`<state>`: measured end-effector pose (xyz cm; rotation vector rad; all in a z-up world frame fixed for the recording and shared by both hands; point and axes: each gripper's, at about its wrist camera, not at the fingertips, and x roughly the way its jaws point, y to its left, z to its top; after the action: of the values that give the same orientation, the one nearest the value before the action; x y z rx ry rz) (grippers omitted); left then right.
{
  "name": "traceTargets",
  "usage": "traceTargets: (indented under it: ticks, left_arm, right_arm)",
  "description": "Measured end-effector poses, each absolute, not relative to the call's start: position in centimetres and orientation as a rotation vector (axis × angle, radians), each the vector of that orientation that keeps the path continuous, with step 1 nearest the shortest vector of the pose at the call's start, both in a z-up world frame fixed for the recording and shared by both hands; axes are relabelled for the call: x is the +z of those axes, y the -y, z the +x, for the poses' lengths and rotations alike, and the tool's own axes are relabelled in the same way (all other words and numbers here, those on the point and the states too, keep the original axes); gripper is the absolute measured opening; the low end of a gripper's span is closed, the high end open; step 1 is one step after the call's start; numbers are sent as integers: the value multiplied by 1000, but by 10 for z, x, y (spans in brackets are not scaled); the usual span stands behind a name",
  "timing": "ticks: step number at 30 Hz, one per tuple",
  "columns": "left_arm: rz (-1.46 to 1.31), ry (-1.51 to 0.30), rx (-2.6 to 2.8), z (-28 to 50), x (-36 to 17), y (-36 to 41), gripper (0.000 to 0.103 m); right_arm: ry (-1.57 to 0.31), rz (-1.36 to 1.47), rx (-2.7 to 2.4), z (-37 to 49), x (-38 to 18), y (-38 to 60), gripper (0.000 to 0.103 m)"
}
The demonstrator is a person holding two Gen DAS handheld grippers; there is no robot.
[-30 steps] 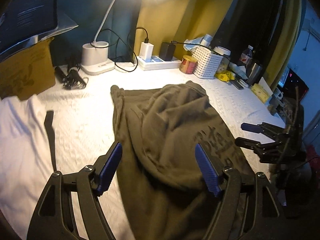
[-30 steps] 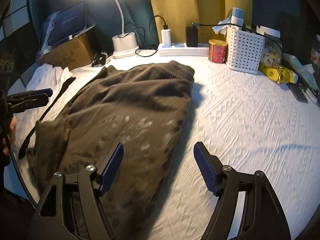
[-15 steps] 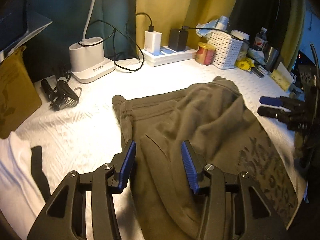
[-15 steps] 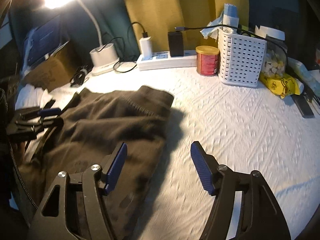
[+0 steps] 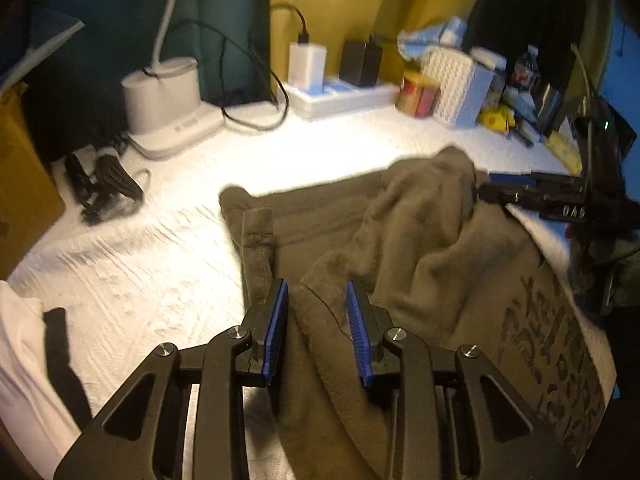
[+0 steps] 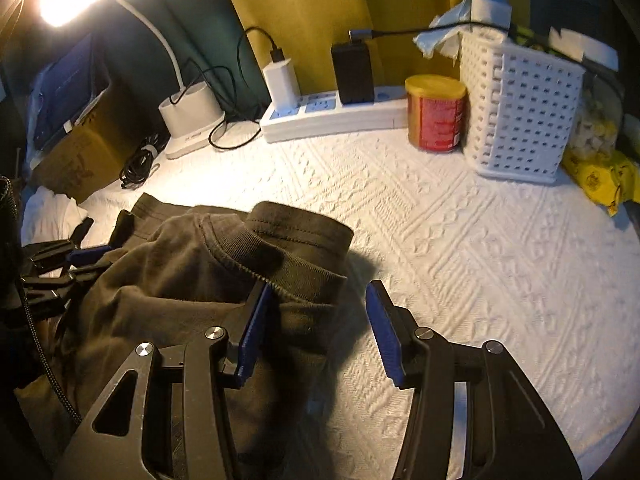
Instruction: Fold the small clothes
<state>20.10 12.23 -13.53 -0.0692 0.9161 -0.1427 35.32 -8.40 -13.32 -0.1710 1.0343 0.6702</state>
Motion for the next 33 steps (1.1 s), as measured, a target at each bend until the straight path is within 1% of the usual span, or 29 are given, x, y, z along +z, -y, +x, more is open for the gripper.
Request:
traceTargets:
  ticks: [1,2,4,5,6,7,8,9,15,24,28,33]
  left_arm:
    - [-65,-908,-145,200,-136,-121,30]
    - [-62,-904,-144,200,-136,-120,30]
    - [-52,-898,-146,200,-135,-118,30]
    - [-51,-895,-146,200,-135,-119,29]
    - [-47,-893,-149,200,-135,-118,25]
    - [-42,-887,-155,199,-133,-117,14]
    - [-33,-869,-149,197,-129,-116,5]
    - [-29,-853,-141,197,-126,-117,5]
    - [-66,-740,-103,194,-93,-131,5]
    - [-44,-670,-89,208,-70,-138,5]
    - [-54,-690,-90,220,-77,-146,5]
    - [-94,-770,-69,230,-108,-153,5]
  right_arm:
    - [-1037,-172,672,353,-135,83,53]
    - [-1039,-174,675,353,-136,83,51]
    - [-1041,-159,695,353,-137,82,34]
    - [-1043,-149,707,352,-137,82,34]
    - [-1038,-152,707,352,-137,82,29]
    - [-1029,-153,712,351,-136,81,21]
    - [-1025,-146,723,350,-135,81,20]
    - [-1020,-148,728,350,-133,80,18]
    - [-963,-162,746,350,-115,77,17]
    - [-925,-139,753,361,-108,71,16]
    - [-956,-91,743,377,-119,68,17]
    - [-1033,-13,734,402,-145,67,17]
